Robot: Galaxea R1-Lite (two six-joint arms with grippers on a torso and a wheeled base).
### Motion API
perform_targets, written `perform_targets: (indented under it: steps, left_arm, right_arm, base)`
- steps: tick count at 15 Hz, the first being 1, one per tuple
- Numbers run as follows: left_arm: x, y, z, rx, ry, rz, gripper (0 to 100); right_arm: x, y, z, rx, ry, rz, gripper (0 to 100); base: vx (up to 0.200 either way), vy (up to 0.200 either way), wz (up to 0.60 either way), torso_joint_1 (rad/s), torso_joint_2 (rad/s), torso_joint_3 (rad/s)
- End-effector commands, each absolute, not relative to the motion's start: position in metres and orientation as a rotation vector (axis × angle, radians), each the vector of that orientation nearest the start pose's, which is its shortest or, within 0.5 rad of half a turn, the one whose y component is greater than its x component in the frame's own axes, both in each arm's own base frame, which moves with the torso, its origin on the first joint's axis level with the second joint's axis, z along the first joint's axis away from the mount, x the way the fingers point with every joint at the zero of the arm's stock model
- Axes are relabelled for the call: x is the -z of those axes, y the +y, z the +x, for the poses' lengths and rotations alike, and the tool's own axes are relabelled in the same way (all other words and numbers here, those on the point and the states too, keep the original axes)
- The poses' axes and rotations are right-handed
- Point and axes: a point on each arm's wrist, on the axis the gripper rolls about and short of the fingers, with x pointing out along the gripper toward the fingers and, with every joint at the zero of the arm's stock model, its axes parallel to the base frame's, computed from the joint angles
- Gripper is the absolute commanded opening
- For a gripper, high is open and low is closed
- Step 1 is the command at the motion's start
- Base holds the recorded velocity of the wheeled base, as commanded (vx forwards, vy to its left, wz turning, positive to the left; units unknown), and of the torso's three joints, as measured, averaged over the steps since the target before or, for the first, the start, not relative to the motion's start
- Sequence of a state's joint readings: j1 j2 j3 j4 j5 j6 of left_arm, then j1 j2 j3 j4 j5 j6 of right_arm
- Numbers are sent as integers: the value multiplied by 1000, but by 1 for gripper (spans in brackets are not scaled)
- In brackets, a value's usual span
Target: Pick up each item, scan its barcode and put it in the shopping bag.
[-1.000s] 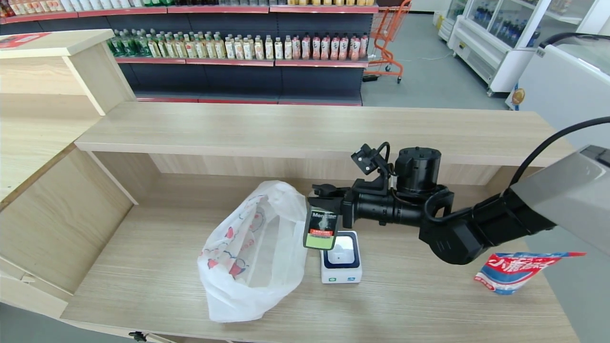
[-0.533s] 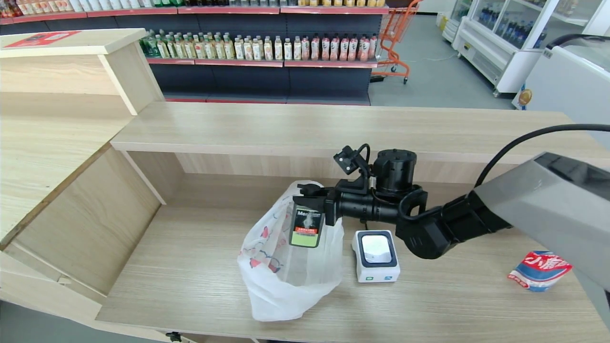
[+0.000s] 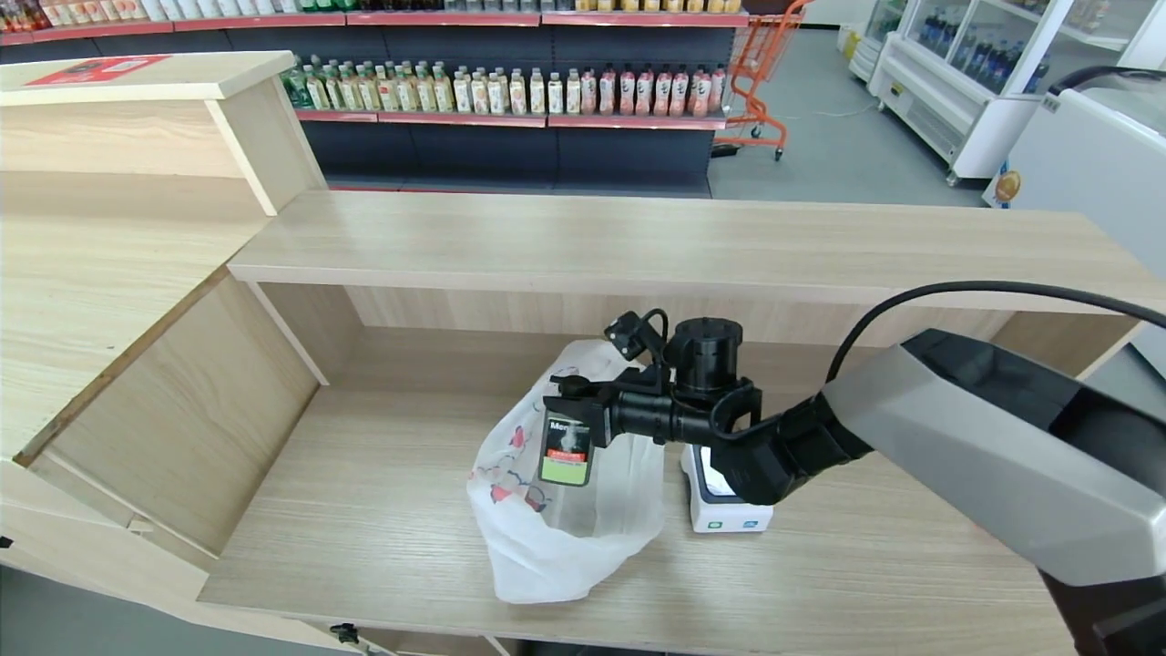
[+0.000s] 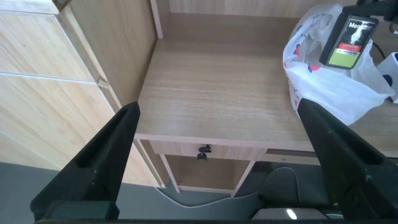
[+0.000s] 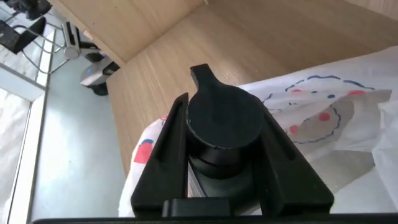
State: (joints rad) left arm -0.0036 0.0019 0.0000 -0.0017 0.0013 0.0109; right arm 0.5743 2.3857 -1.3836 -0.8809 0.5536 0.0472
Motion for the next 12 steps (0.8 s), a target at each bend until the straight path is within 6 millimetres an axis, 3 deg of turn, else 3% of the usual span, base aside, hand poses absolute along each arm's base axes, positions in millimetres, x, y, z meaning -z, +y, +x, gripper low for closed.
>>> perform_targets:
  steps: [1,5,12]
  left_arm:
    - [-76,0,-23,2,0,11,100]
    - [-76,0,-23,2,0,11,100]
    - [-76,0,-23,0,0,11,100]
  right_arm:
    - [-67,279,395,-1136,177,32,0]
    - [-50,288,396,-1155,159,-38,0]
    - [-6,294,404,-1186,22,-350,0]
  base:
    - [0,0,0,0,0,0]
    - [0,0,0,0,0,0]
    - [0,0,0,0,0,0]
